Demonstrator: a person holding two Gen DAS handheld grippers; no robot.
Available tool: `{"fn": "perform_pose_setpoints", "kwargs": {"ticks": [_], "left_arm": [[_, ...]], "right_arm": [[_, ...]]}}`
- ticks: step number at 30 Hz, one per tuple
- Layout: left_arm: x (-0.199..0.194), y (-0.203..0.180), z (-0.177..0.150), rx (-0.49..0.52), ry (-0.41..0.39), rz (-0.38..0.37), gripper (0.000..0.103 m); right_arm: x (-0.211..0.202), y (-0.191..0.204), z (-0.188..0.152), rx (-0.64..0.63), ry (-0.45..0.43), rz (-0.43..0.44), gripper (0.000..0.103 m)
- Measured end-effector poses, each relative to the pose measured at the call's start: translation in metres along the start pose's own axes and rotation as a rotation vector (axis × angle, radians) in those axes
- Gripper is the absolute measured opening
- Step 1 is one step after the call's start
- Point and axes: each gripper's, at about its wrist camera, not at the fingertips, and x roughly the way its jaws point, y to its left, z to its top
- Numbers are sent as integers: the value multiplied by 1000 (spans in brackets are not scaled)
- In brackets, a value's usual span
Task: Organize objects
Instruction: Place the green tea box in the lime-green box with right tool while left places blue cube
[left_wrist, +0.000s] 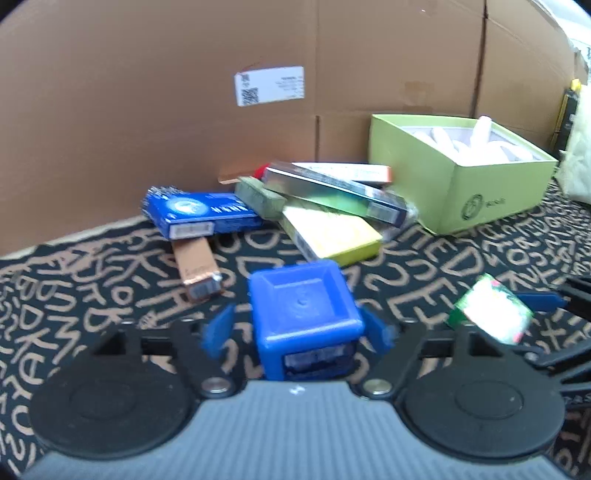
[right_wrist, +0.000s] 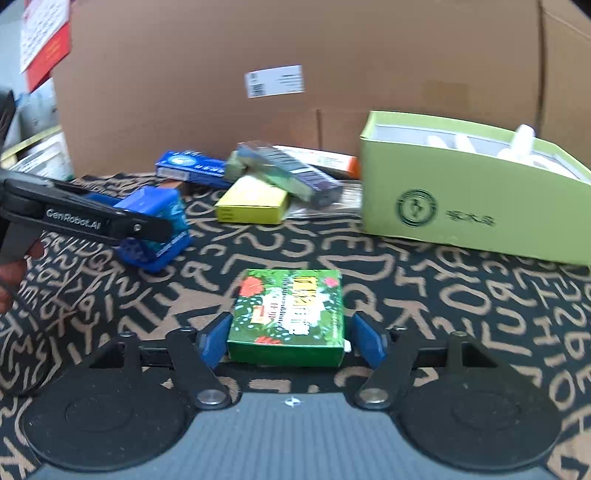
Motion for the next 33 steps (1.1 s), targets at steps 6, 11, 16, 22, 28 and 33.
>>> {"fn": "perform_pose_setpoints", "kwargs": {"ticks": [6,11,16,22,28,33], "left_arm": [[6,-6,0,7,23,6,70],[9,-7,-1,21,32,28,73],[15,-6,-1,16,60,12,60],[11,-12,4,11,56,-16,59],[-12,-31,36,24,-41,-99,59],[-25,-63,73,64,-134,-158,59]], "right_arm": [[-1,10,-3,-17,12,-47,86],[2,9,-2,6,7,-49,86],[1,12,-2,-1,-3,-55,65],[-6,10,-2,15,-27,-44,64],[-34,-6,17,26,-135,-76,64],[-54,-30,40,10,-235,-146,64]]}}
